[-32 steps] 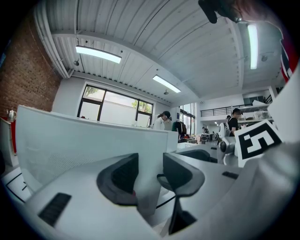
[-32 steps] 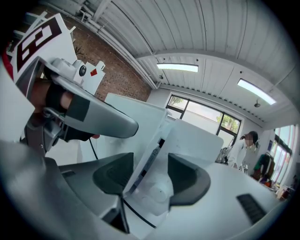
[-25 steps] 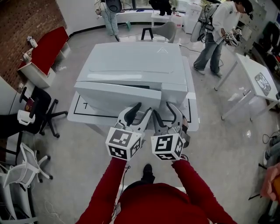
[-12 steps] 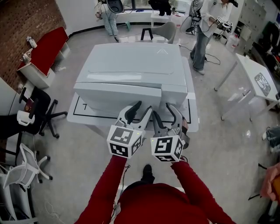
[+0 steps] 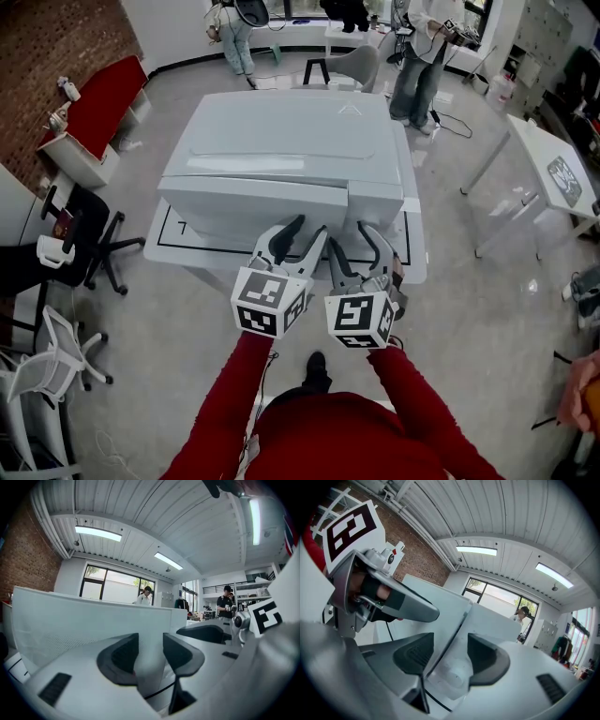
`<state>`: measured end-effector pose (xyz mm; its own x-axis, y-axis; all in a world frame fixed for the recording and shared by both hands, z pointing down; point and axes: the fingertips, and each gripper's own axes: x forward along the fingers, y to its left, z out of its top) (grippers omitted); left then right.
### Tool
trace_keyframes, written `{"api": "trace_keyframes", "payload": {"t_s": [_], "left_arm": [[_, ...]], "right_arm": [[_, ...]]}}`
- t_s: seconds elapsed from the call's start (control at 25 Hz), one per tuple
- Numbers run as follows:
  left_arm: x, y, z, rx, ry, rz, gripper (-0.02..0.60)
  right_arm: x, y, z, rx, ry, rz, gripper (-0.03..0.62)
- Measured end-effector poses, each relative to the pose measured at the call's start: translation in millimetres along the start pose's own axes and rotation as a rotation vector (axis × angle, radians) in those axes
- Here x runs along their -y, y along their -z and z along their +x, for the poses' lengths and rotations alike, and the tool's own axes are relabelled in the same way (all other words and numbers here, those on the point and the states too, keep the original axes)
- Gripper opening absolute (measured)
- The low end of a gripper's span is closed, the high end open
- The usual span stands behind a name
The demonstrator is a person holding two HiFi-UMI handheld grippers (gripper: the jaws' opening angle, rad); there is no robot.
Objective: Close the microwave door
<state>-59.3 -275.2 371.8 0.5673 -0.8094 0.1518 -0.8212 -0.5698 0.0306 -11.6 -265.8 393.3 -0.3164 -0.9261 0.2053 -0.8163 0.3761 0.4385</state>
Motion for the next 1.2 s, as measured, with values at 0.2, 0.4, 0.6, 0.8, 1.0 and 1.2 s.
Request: {"api": "trace_keyframes", "payload": {"t_s": [0.2,0.4,0.6,0.8,1.0,1.2], "left_arm": [[-5.9,0.9,0.6,0.001,-0.048,-0.010,0.139],[-13.0,0.1,0.3,0.005,-0.126,-0.016,0.086],[-19.9,1.0,0.3,0.001,-0.176,-0.019,0.021],[-20.8,0.9,-0.3,0.004,-0.208,-0.014,0.020],[-21.0,0.0,-0.1,0.007,-0.231,-0.019,0.020],[-20.8,-1.6,2.9,-0.003,-0.232,-0.020,0.020]], "right_arm": [[-0.3,-2.3,-4.2,0.024,-0.022,0.030,0.238],[1.3,-5.4,-10.3,0.043,-0.033,0.057,0.238],[2.9,-4.3,-10.7,0.043,-0.035,0.068,0.238],[3.4,-5.5,-11.0,0.046,-0.036,0.069,0.238],[4.8,-4.5,-11.5,0.041,-0.038,0.069,0.238],[6.8,-6.4,-11.5,0.045,-0.038,0.078,0.238]]}}
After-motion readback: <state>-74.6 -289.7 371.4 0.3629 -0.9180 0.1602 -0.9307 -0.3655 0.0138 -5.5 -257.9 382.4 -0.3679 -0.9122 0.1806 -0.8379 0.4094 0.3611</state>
